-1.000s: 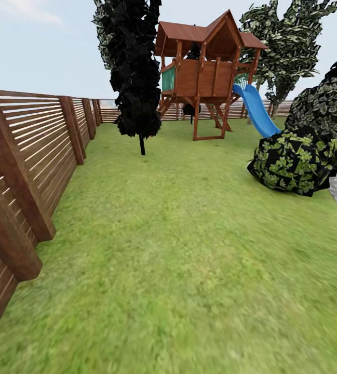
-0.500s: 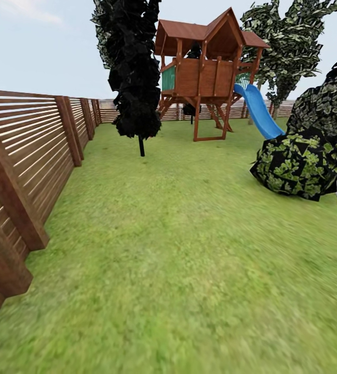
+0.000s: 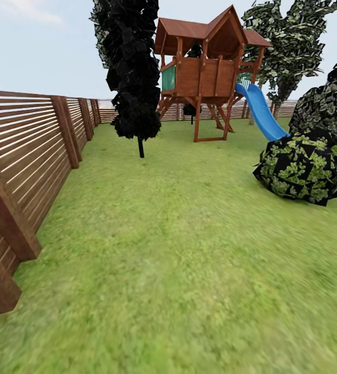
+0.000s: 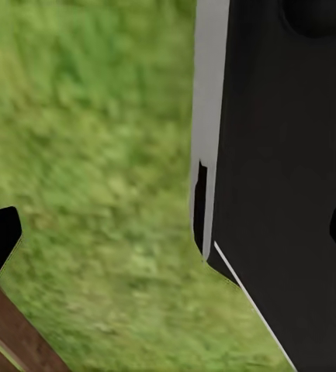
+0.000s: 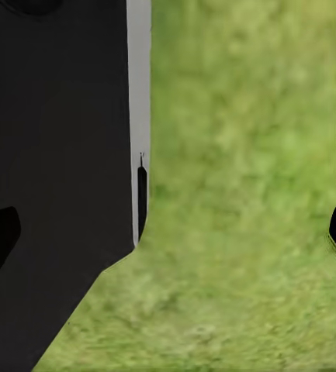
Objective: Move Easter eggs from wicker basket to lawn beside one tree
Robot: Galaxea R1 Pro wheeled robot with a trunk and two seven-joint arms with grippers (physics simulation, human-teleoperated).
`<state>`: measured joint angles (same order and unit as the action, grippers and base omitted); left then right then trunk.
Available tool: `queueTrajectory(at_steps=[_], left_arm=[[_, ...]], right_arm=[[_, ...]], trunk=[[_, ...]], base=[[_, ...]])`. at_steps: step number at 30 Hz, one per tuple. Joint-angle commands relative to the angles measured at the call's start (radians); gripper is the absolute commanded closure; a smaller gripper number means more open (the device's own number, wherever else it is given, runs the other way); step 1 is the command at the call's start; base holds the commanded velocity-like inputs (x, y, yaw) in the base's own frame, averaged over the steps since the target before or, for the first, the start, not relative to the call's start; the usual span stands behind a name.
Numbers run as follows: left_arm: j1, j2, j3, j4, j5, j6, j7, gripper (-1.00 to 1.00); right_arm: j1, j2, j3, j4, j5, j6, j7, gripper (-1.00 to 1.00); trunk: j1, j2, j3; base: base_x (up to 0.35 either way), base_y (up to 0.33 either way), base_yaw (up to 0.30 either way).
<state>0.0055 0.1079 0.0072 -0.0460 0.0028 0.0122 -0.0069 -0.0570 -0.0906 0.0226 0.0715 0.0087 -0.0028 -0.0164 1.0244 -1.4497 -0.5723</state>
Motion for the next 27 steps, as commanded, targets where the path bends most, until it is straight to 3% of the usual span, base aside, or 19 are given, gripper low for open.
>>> queueTrajectory(at_steps=[1, 19, 27], left_arm=[[0.001, 0.000, 0.001, -0.002, 0.000, 0.001, -0.001, -1.00], [0.001, 0.002, 0.000, -0.015, 0.000, 0.000, -0.001, -1.00], [0.001, -0.001, 0.001, -0.015, 0.000, -0.001, -0.001, -1.00]], right_arm=[[-0.001, 0.000, 0.003, 0.002, 0.002, 0.000, -0.002, -1.00], [-0.001, 0.000, 0.000, 0.002, 0.001, 0.000, -0.001, -1.00], [-0.001, -0.001, 0.002, 0.002, 0.004, 0.000, -0.001, -1.00]], trunk=[[0.001, 0.000, -0.001], [0.001, 0.000, -0.001], [0.001, 0.000, -0.001]], base=[[0.339, 0.000, 0.000], [0.335, 0.000, 0.029], [0.043, 0.000, 0.002]])
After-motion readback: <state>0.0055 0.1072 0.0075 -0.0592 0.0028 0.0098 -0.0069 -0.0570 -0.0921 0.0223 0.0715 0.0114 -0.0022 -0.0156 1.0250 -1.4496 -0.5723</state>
